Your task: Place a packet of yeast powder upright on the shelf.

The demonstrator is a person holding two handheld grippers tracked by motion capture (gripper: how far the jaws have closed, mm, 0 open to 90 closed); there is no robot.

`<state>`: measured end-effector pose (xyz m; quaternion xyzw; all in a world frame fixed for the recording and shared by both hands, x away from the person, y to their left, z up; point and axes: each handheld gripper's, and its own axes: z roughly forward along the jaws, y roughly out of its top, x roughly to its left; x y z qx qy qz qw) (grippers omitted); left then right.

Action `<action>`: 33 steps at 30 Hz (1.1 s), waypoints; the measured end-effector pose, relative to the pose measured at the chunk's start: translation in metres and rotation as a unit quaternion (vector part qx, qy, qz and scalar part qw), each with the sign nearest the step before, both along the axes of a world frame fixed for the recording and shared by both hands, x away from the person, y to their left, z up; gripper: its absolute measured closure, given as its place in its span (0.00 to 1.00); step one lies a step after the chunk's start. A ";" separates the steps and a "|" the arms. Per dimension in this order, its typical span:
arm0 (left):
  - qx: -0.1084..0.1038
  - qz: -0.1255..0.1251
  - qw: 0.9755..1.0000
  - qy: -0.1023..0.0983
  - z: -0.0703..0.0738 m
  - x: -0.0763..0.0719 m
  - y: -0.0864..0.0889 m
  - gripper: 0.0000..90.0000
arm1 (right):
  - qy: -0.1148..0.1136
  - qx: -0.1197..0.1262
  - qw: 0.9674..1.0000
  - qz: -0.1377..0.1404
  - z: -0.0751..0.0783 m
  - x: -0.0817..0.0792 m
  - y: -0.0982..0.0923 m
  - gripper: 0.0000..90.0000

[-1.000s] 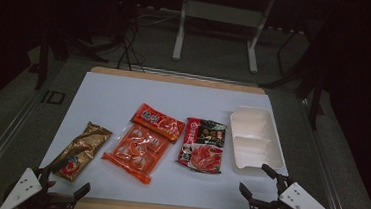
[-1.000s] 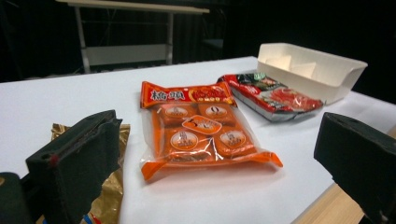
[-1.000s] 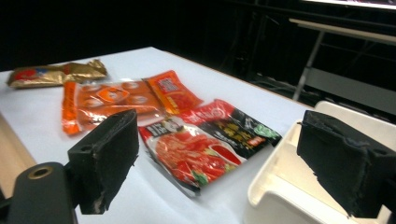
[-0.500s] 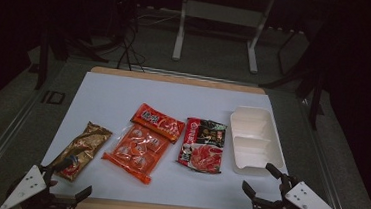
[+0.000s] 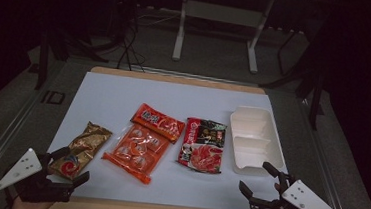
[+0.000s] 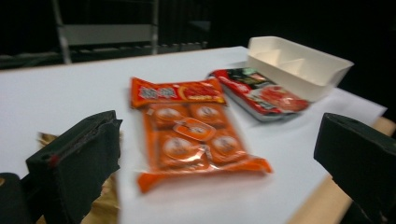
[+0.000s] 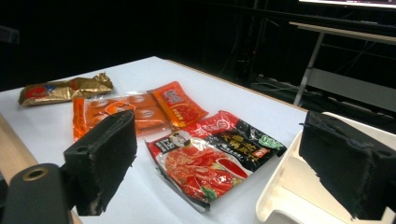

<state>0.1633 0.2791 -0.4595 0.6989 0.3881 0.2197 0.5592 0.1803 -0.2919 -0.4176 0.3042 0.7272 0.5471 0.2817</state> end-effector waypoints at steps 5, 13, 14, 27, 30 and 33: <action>0.010 0.004 1.000 -0.004 0.005 0.013 0.003 0.01 | 0.006 0.006 1.000 -0.003 -0.002 0.000 -0.001 0.12; 0.023 0.019 1.000 0.008 0.006 0.039 0.011 0.01 | -0.003 0.003 1.000 -0.002 -0.002 -0.001 0.002 0.11; 0.029 0.015 0.999 0.011 0.006 0.042 0.012 0.01 | -0.003 0.002 1.000 0.000 -0.003 -0.001 0.003 0.11; 0.104 0.036 0.992 0.065 -0.012 0.084 0.018 0.07 | -0.009 0.006 1.000 0.015 -0.002 -0.004 0.005 0.11; 0.116 0.038 0.990 0.076 -0.017 0.093 0.021 0.14 | -0.013 0.003 1.000 0.019 -0.002 -0.005 0.007 0.11; 0.117 0.042 0.988 0.091 -0.023 0.102 0.025 0.17 | -0.014 0.003 1.000 0.022 -0.002 -0.006 0.007 0.11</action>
